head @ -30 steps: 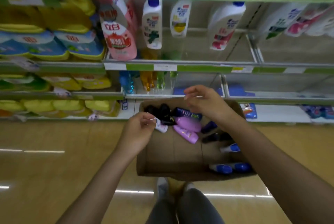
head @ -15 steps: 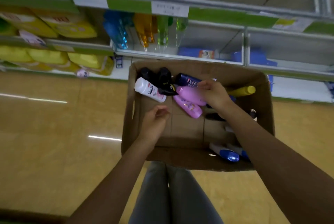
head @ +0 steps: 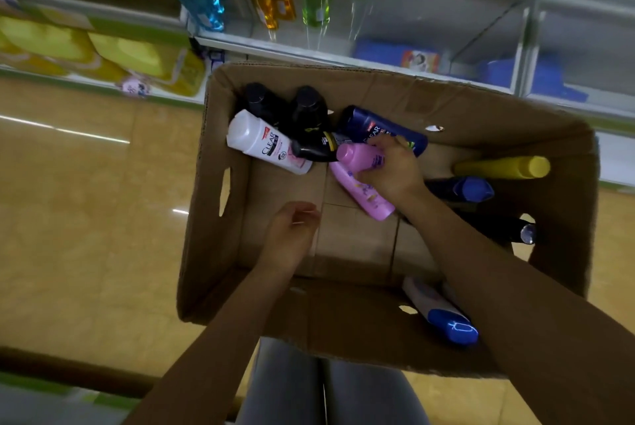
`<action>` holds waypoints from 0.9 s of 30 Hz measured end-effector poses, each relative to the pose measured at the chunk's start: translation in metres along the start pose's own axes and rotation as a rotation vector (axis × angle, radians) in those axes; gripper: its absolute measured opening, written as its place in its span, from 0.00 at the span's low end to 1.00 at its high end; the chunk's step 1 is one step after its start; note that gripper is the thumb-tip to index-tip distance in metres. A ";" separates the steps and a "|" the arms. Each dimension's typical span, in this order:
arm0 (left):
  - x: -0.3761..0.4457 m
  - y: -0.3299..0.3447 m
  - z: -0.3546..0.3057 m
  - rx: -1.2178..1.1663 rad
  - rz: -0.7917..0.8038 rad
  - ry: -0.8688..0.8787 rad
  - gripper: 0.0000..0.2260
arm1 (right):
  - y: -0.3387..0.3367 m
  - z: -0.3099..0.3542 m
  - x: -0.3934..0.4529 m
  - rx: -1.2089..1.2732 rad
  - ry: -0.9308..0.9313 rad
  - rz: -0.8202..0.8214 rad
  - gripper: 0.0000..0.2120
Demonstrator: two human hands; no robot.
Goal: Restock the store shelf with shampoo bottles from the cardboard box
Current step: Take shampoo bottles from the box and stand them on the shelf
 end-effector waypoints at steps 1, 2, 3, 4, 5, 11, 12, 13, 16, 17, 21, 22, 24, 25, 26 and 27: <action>0.001 0.000 0.004 0.004 0.003 -0.018 0.08 | 0.004 -0.003 0.002 -0.042 -0.015 0.005 0.31; 0.001 0.000 0.007 0.009 0.008 -0.031 0.09 | 0.008 -0.005 0.004 -0.087 -0.039 0.010 0.33; 0.000 0.000 0.011 0.013 0.014 -0.042 0.09 | 0.010 -0.006 0.004 -0.136 -0.058 0.014 0.34; -0.001 0.000 0.014 0.013 0.019 -0.054 0.09 | 0.012 -0.007 0.004 -0.170 -0.076 0.007 0.34; -0.002 0.000 0.016 0.012 0.026 -0.066 0.09 | 0.013 -0.007 0.004 -0.191 -0.089 -0.006 0.33; -0.008 0.003 0.017 0.012 0.044 -0.087 0.08 | 0.015 -0.006 -0.007 -0.288 -0.179 -0.045 0.29; -0.009 0.003 0.016 0.018 0.045 -0.084 0.08 | 0.013 -0.006 -0.009 -0.256 -0.186 -0.045 0.29; -0.010 0.004 0.014 0.023 0.045 -0.079 0.08 | 0.009 -0.004 -0.011 -0.214 -0.192 -0.048 0.28; -0.015 0.004 0.007 0.053 0.039 -0.051 0.09 | -0.005 0.005 -0.018 -0.061 -0.206 -0.111 0.28; -0.017 0.004 0.004 0.063 0.039 -0.033 0.09 | -0.010 0.011 -0.022 -0.018 -0.212 -0.140 0.29; -0.030 0.004 -0.012 0.087 0.048 0.036 0.11 | -0.030 0.042 -0.046 0.095 -0.274 -0.216 0.29; -0.033 0.003 -0.016 0.071 0.048 0.057 0.12 | -0.037 0.051 -0.053 0.117 -0.278 -0.222 0.26; -0.043 -0.001 -0.026 0.036 0.060 0.112 0.16 | -0.054 0.072 -0.070 0.159 -0.291 -0.222 0.18; -0.049 -0.003 -0.033 0.030 0.063 0.152 0.19 | -0.063 0.083 -0.079 0.189 -0.294 -0.217 0.16; -0.055 -0.006 -0.039 0.029 0.063 0.194 0.22 | -0.071 0.094 -0.089 0.223 -0.295 -0.209 0.16; -0.063 -0.010 -0.047 0.018 0.066 0.243 0.25 | -0.080 0.105 -0.098 0.253 -0.300 -0.202 0.16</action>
Point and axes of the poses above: each hand's wrist, its own x-axis towards the middle knuckle, its own y-axis out of the palm, z = x × y, the point moved 1 cm from there along x, towards the middle knuckle, and after that the axes turned 3 degrees about z, right-handed, at the moved point
